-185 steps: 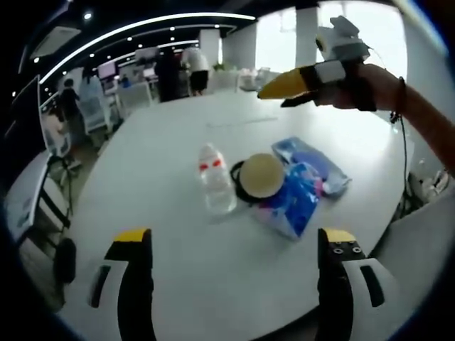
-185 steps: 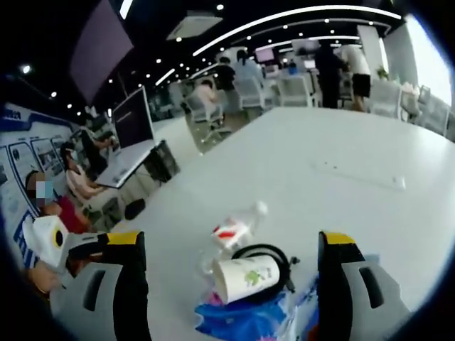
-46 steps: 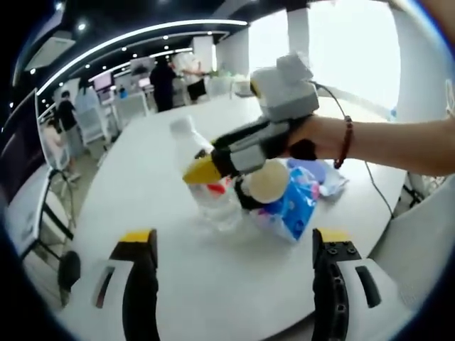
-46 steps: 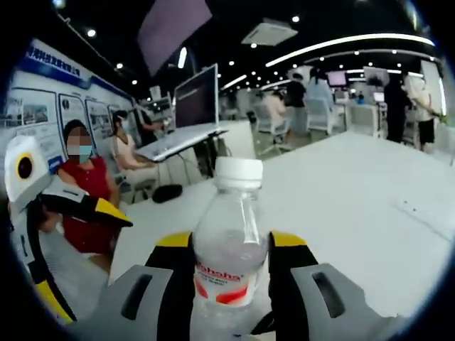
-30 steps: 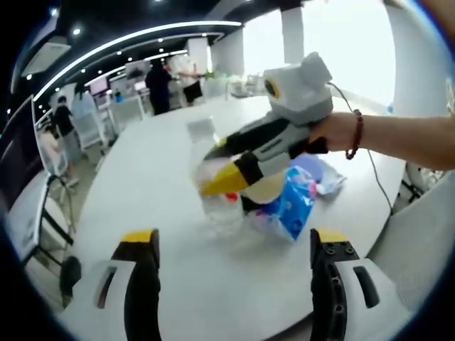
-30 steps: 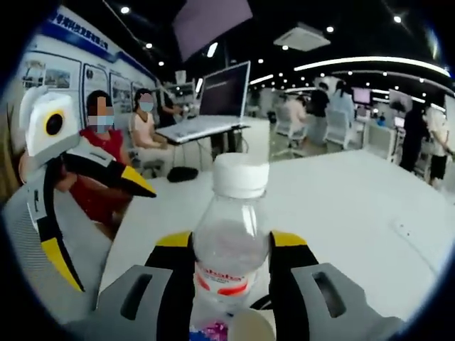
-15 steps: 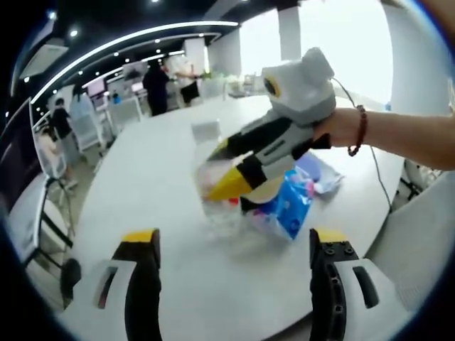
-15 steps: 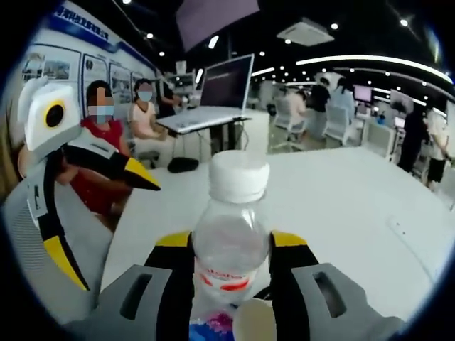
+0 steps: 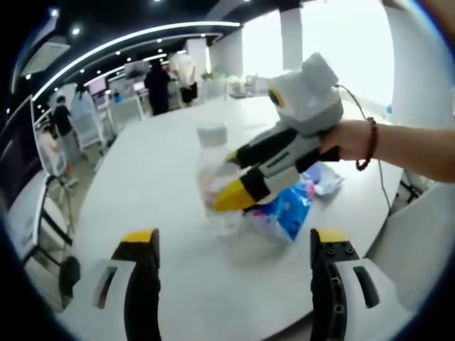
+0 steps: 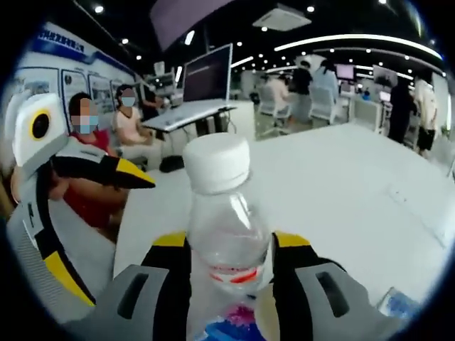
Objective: Arrange the tabletop items into an orderly group along one side of the table until the central work area is clear of visible clutter.
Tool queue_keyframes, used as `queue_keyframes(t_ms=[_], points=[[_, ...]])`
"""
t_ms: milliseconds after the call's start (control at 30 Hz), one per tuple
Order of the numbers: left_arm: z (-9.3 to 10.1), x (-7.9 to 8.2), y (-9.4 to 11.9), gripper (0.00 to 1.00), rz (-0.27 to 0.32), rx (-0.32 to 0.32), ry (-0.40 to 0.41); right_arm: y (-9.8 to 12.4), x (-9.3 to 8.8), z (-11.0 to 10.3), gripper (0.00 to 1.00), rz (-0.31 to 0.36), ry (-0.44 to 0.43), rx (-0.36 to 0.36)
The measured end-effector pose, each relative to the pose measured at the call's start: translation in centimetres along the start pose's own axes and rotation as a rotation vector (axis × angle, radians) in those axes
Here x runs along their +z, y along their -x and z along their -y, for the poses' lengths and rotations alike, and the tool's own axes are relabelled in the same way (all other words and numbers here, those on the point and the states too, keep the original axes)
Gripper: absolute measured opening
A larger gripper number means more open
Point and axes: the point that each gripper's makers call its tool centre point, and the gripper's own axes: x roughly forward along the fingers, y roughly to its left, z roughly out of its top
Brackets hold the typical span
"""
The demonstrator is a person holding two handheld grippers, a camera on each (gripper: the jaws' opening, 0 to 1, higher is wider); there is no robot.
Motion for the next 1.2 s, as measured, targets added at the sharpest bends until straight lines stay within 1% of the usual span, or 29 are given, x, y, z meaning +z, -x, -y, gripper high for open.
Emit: queue_keyframes(t_ms=[67,100,167,200,233,267,300,333,367,400,467,533,600,667,733,767,900,967,1100,1200], points=[[-0.03,-0.07,0.02,0.86,-0.003,0.001,-0.001,0.15,0.33,0.01,0.51,0.024,-0.043,-0.02],[-0.02,-0.12,0.01,0.87,-0.006,0.002,-0.003,0.25,0.28,0.03,0.54,0.023,-0.059,-0.029],[0.04,-0.08,0.03,0.87,-0.003,-0.001,-0.003,0.38,0.44,0.04,0.6,0.028,-0.068,-0.052],[0.06,-0.07,0.03,0.87,-0.003,-0.002,-0.003,0.45,0.45,0.01,0.61,0.028,-0.071,-0.064],[0.05,-0.08,0.03,0.87,-0.003,-0.002,-0.003,0.49,0.47,-0.05,0.61,0.028,-0.074,-0.072],[0.04,-0.11,0.03,0.87,-0.004,-0.002,-0.003,0.6,0.32,0.3,0.61,0.021,-0.104,-0.112],[0.04,-0.11,0.03,0.88,-0.004,-0.002,-0.003,0.68,0.14,0.33,0.61,0.01,-0.119,-0.125],[0.06,-0.11,0.04,0.88,-0.004,-0.002,-0.003,0.66,0.33,0.3,0.61,0.026,-0.135,-0.134],[0.08,-0.12,0.04,0.88,-0.004,-0.003,-0.003,0.73,0.35,0.53,0.59,0.034,-0.161,-0.16],[0.1,-0.12,0.04,0.87,-0.004,-0.004,-0.002,0.69,0.32,0.34,0.59,0.032,-0.162,-0.152],[0.13,-0.13,0.04,0.87,-0.004,-0.005,-0.004,0.71,0.16,0.51,0.55,0.032,-0.185,-0.178],[0.15,-0.16,0.06,0.87,-0.006,-0.007,-0.005,0.53,0.02,0.3,0.51,0.031,-0.195,-0.179],[0.15,-0.18,0.07,0.87,-0.006,-0.007,-0.004,0.48,-0.16,0.37,0.45,0.031,-0.197,-0.192],[0.15,-0.22,0.08,0.87,-0.008,-0.007,-0.006,0.32,-0.15,0.21,0.42,0.035,-0.201,-0.19],[0.15,-0.3,0.09,0.87,-0.012,-0.007,-0.007,0.24,-0.12,0.17,0.42,0.035,-0.182,-0.195],[0.15,-0.35,0.09,0.87,-0.014,-0.008,-0.006,0.28,-0.3,0.21,0.41,0.024,-0.151,-0.196],[0.16,-0.46,0.07,0.87,-0.018,-0.008,-0.009,0.33,-0.27,0.22,0.4,0.024,-0.132,-0.173],[0.12,-0.49,0.07,0.86,-0.019,-0.007,-0.013,0.35,-0.26,0.3,0.39,0.028,-0.129,-0.174],[0.11,-0.74,0.05,0.86,-0.03,-0.007,-0.015,0.27,-0.23,0.42,0.38,0.028,-0.092,-0.166],[0.09,-0.72,0.06,0.86,-0.028,-0.006,-0.014,0.3,-0.18,0.61,0.37,0.028,-0.095,-0.155]])
